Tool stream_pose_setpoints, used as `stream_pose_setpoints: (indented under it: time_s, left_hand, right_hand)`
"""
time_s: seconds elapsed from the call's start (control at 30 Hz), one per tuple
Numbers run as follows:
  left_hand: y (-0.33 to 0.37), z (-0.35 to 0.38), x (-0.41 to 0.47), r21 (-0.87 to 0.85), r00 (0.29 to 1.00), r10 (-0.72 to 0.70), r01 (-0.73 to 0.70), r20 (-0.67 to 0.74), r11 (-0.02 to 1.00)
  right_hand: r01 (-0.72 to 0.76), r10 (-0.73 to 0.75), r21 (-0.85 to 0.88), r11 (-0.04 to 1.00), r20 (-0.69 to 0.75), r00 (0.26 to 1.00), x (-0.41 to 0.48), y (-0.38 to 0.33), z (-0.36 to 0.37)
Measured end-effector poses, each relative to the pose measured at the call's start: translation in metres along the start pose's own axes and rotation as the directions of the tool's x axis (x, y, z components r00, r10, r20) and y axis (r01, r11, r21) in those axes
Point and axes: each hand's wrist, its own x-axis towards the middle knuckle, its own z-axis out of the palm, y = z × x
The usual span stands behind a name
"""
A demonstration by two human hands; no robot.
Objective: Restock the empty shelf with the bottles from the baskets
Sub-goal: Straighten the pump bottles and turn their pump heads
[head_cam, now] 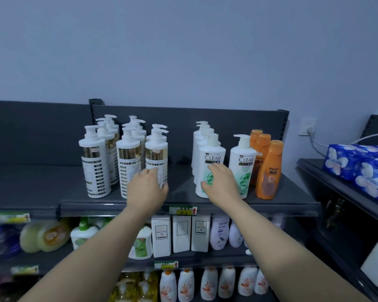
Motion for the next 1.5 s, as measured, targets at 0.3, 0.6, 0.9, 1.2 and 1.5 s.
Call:
stream_pose_setpoints:
  time_s: [0.3, 0.6, 0.9, 1.2, 1.5]
  left_hand:
    - [-0.097, -0.04, 0.0, 0.014, 0.974, -0.222, 0.223, -0.042, 0.975]
    - [-0.187, -0.071, 0.078, -0.356, 0.96, -0.277, 0.271, 0.035, 0.894]
    - [-0.228, -0.05, 0.127, -0.613, 0.957, -0.106, 0.255, 0.269, 0.748]
    - [-0.237, -0.037, 0.134, -0.642, 0.968, -0.07, 0.214, 0.243, 0.736]
    - [-0.246, -0.033, 0.133, -0.562, 0.978, -0.036, 0.149, 0.207, 0.814]
  right_hand:
    - [0.079, -0.091, 0.123, 0.989, 0.094, 0.991, 0.011, -0.078, 0.027]
    - [0.154, -0.144, 0.208, 0.966, -0.066, 0.987, 0.072, -0.19, 0.055]
    - [0.119, -0.115, 0.172, 0.978, -0.033, 0.993, 0.135, -0.255, 0.075]
    - [0.121, -0.126, 0.077, 0.99, 0.063, 0.99, 0.161, -0.291, 0.08]
    - [0.05, -0.064, 0.129, 0.99, 0.104, 0.992, 0.2, -0.295, 0.077]
